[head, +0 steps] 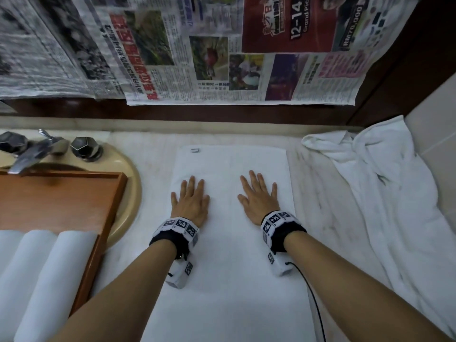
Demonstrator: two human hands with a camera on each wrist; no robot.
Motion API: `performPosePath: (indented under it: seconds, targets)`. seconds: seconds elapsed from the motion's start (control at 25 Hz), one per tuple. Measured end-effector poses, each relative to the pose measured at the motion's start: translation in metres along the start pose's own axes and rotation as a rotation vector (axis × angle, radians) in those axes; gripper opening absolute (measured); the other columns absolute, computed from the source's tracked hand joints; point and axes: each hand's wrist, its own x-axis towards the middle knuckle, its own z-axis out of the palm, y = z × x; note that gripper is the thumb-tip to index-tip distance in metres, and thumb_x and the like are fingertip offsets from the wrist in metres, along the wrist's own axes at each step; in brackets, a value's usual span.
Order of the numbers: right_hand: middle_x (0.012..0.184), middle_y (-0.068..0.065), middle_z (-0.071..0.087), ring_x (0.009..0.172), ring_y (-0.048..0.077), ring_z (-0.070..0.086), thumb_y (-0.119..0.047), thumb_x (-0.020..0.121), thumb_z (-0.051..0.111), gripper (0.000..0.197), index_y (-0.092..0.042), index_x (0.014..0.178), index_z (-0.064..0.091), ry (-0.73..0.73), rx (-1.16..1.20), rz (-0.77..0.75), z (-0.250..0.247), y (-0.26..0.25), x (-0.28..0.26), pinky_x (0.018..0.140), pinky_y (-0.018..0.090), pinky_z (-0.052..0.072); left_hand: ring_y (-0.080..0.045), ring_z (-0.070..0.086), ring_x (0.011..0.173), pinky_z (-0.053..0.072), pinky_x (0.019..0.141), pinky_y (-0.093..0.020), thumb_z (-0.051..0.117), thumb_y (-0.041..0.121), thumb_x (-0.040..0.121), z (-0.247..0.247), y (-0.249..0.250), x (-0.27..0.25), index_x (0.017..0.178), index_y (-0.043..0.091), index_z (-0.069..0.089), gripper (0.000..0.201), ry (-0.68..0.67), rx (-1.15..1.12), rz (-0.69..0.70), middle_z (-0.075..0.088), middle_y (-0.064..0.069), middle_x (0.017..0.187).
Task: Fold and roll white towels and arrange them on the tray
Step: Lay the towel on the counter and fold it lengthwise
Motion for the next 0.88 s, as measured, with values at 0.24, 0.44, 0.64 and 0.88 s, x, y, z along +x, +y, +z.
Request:
performPosePath:
  seconds: [0.24,0.44,0.64,0.88]
  targets:
    - [0.162,0.000,-0.013,0.149,0.019,-0.011,-0.039,0.103,0.024,0.060,-0.021,0.155,0.000,0.072,0.000,0.168,-0.039,0.061,0.061,0.117,0.056,-0.001,-0.021,-0.010,0.149,0.000,0.120,-0.047,0.037,0.042,0.101,-0.011,-0.018,0.028,0.156,0.023,0.000,0.069,-0.011,0.022,-0.049,-0.015,-0.003,0.162]
    - [0.145,0.013,0.033,0.133,0.031,0.032,-0.023,0.097,0.046,0.052,-0.009,0.144,0.030,0.226,-0.043,0.194,-0.076,0.086,0.084,0.106,0.049,0.033,-0.022,-0.008,0.150,0.004,0.120,-0.047,0.043,0.040,0.100,-0.013,-0.016,0.031,0.156,0.023,0.002,0.071,-0.017,0.006,-0.069,-0.012,-0.003,0.162]
    - [0.119,0.012,0.057,0.108,0.030,0.055,-0.016,0.088,0.060,0.024,-0.009,0.110,0.066,0.216,0.007,0.057,-0.112,0.096,0.088,0.087,0.034,0.046,-0.022,-0.007,0.150,0.005,0.120,-0.047,0.043,0.041,0.100,-0.014,-0.017,0.032,0.155,0.024,0.002,0.071,-0.013,0.009,-0.062,-0.012,-0.002,0.162]
    - [0.084,0.006,0.069,0.073,0.020,0.063,-0.016,0.084,0.068,0.017,-0.012,0.100,0.071,0.167,0.323,0.039,-0.139,0.060,0.062,0.070,0.028,0.054,-0.024,0.010,0.149,0.018,0.118,-0.044,0.049,0.039,0.098,-0.020,-0.011,0.025,0.152,0.020,0.023,0.064,0.066,-0.041,-0.068,0.005,-0.007,0.163]
